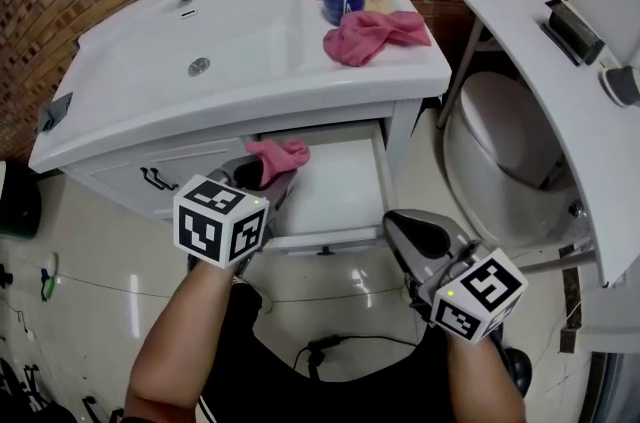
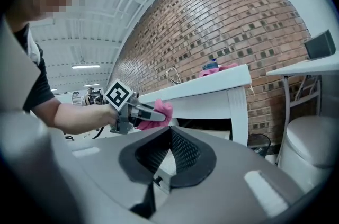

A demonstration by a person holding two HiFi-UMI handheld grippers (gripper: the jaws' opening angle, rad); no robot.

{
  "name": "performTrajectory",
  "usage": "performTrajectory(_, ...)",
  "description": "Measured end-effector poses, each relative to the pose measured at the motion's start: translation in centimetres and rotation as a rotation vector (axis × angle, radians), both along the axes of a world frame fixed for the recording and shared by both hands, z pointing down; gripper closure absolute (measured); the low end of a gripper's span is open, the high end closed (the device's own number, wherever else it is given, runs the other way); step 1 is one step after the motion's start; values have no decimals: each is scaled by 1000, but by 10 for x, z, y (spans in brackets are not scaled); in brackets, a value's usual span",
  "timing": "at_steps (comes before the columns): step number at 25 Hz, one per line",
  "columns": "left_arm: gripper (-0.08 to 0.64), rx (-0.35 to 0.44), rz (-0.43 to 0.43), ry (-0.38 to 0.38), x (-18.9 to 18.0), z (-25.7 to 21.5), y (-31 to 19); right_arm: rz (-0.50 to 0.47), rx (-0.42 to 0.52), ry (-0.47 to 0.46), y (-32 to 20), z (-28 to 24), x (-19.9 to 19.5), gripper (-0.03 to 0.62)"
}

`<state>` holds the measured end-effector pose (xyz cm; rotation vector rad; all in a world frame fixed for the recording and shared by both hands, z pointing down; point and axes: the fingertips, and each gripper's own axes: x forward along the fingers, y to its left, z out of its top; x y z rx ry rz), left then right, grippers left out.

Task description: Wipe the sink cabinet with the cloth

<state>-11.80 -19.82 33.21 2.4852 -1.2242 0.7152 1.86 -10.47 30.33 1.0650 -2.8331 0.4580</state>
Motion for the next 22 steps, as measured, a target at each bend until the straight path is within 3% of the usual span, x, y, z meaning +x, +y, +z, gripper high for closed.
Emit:
performTrajectory(4,453,-65,21,-114,-15,34,-16,-21,5,-8,-18,-2,-15,586)
performTrajectory(11,453,-115,94,-322,-3,91,-56,-56,16,17,-25,-1,-26,586)
performTrajectory(16,453,-145,138,-371,15,118,-80,-44,13,11,-29,1,-19,586)
performTrajectory(22,453,-193,184,-365,45,135,-85,-18,-3,7,-33,9,-1,586)
